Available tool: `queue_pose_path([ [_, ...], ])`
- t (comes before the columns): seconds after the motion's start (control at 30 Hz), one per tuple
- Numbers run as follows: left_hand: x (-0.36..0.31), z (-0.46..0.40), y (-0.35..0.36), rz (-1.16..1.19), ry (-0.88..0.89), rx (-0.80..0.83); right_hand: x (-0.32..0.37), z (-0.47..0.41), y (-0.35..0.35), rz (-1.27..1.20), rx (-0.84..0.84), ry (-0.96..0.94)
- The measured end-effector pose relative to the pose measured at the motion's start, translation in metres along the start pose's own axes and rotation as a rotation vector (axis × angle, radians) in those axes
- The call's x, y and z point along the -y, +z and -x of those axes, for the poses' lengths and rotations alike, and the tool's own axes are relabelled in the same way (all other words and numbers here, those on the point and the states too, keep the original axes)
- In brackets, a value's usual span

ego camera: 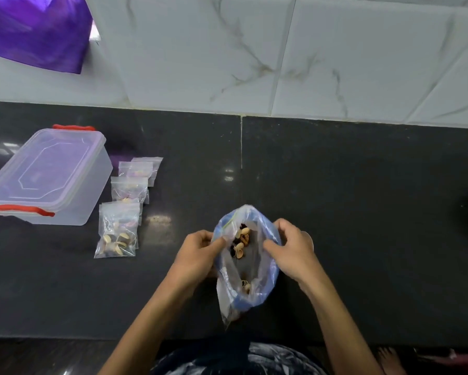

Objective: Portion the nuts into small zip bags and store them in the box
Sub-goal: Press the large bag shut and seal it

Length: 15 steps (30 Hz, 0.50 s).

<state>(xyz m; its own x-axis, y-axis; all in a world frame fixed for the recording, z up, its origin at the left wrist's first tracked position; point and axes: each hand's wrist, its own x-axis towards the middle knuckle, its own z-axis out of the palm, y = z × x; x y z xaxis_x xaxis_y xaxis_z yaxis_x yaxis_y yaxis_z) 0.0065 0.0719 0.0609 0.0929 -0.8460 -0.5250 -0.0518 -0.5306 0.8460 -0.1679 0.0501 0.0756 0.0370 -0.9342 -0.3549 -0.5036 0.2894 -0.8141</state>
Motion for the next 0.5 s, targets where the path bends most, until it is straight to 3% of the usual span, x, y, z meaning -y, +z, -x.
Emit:
queue_pose_path([
  [0.07,0.0,-0.001,-0.004,-0.201,0.101,-0.156,-0.005,0.0,0.002,0.146,-0.113,-0.077],
  [0.23,-0.015,0.006,-0.012,-0.378,0.003,0.024,0.005,0.002,-0.006,-0.111,0.191,0.096],
  [0.33,-0.026,-0.006,-0.017,-0.514,0.155,-0.106,0.005,-0.015,-0.011,-0.122,0.142,0.128],
  [0.4,-0.039,-0.018,-0.017,-0.443,0.17,-0.053,0.009,-0.031,-0.013,-0.166,0.172,0.16],
  [0.5,-0.058,-0.028,-0.013,-0.135,-0.042,0.234,0.023,-0.05,-0.014,-0.325,0.343,0.256],
])
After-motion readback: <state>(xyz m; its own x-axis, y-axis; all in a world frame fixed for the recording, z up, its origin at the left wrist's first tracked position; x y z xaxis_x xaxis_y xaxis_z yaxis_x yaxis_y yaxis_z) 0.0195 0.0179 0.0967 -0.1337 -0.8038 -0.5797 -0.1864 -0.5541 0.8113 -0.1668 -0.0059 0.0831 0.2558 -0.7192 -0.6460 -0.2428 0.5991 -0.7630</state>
